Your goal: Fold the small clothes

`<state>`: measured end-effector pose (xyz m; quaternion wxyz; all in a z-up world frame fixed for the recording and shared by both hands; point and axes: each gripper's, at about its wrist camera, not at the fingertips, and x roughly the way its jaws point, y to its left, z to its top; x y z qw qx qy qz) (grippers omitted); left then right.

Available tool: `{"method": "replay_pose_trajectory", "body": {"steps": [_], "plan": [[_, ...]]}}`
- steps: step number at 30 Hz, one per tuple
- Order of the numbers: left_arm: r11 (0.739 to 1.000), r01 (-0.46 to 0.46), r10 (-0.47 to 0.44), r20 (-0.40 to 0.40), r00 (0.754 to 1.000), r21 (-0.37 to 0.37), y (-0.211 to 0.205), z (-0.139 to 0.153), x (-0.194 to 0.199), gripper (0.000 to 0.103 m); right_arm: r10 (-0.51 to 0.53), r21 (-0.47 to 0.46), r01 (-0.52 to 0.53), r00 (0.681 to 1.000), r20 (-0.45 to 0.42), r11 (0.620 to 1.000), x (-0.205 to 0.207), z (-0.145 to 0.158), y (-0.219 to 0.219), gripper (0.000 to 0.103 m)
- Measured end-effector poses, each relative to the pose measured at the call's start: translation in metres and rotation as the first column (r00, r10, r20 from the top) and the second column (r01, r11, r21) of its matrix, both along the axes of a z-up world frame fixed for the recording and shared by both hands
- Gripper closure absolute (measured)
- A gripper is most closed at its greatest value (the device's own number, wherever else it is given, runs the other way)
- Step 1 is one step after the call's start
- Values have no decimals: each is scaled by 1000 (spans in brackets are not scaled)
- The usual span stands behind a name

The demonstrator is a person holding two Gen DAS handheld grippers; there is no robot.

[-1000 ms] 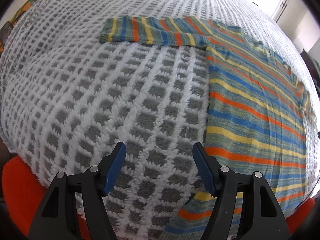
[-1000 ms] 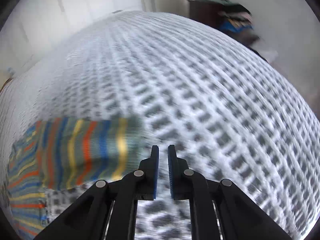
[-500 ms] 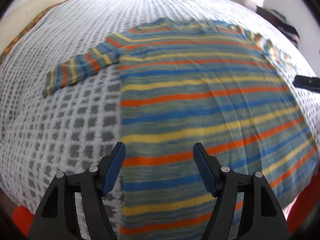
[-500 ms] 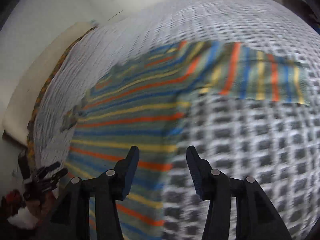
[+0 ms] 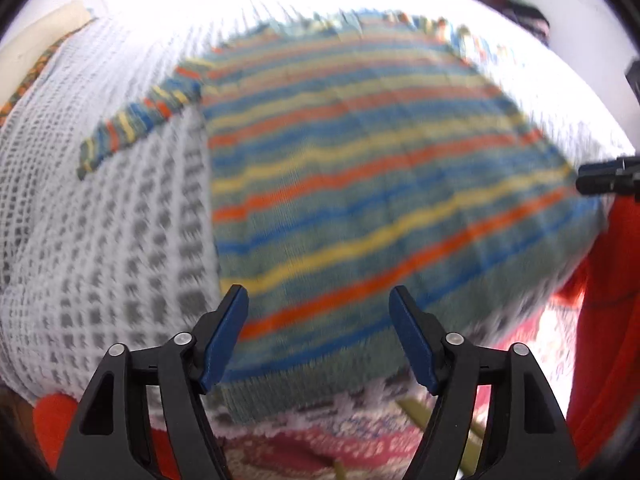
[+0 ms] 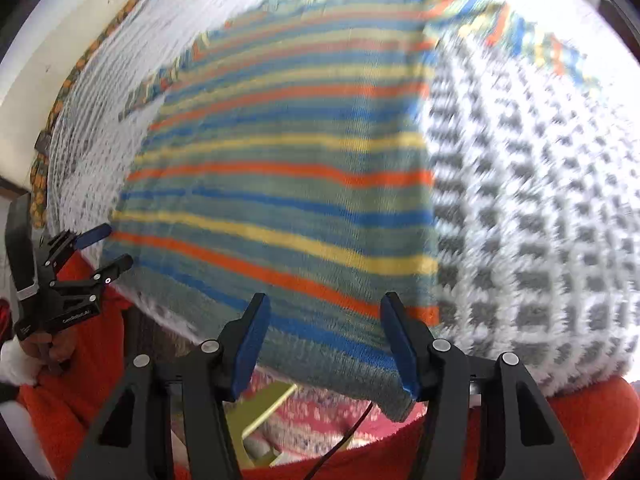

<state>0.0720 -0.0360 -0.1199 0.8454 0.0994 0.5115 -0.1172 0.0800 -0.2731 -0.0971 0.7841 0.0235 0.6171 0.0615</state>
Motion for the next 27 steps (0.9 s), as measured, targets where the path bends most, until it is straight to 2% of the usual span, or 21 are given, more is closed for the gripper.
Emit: {"method": "replay_pose_trajectory", "body": {"steps": [1, 2, 5, 8, 9, 10, 11, 12, 13, 18, 23, 24, 27], "plan": [[1000, -15, 16, 29, 999, -14, -1, 7, 4, 16, -11, -10, 11, 998, 54, 1000, 0, 9, 6, 43], [999, -34, 35, 52, 998, -21, 0, 11, 11, 14, -17, -12, 19, 994, 112, 1000, 1, 18, 13, 39], [994, -94, 98, 77, 992, -53, -3, 8, 28, 13, -29, -2, 31, 969, 245, 1000, 10, 27, 38, 30], [989, -143, 144, 51, 988, -37, -1, -17, 49, 12, 9, -31, 2, 940, 342, 1000, 20, 7, 63, 21], [990, -142, 142, 16, 990, -11, -1, -30, 51, 12, 38, -68, -15, 940, 339, 998, 22, -11, 72, 20], [991, -133, 134, -27, 991, 18, -1, -45, 52, 10, 70, -101, -43, 957, 281, 994, 25, -33, 77, 19], [993, -114, 115, -55, 992, 29, -4, -56, 49, 8, 87, -136, -65, 983, 162, 989, 31, -62, 80, 18], [995, -95, 96, -35, 995, 26, -4, -61, 46, 6, 87, -162, -65, 987, 136, 985, 29, -79, 80, 17], [996, -85, 85, -3, 996, 17, -3, -61, 44, 5, 104, -166, -71, 974, 202, 984, 23, -77, 82, 13], [994, -92, 88, -61, 994, -59, 8, -60, 54, 5, 94, -120, -70, 974, 204, 990, 31, -79, 81, 6], [996, -77, 76, -37, 996, -45, 7, -58, 55, 4, 117, -140, -86, 964, 237, 986, 27, -83, 90, 4], [996, -77, 75, -36, 997, -45, 6, -65, 52, 4, 117, -137, -85, 964, 239, 987, 28, -83, 91, 4], [996, -77, 75, -41, 996, -46, 6, -67, 49, 3, 123, -135, -92, 962, 244, 987, 18, -80, 81, 2]]}}
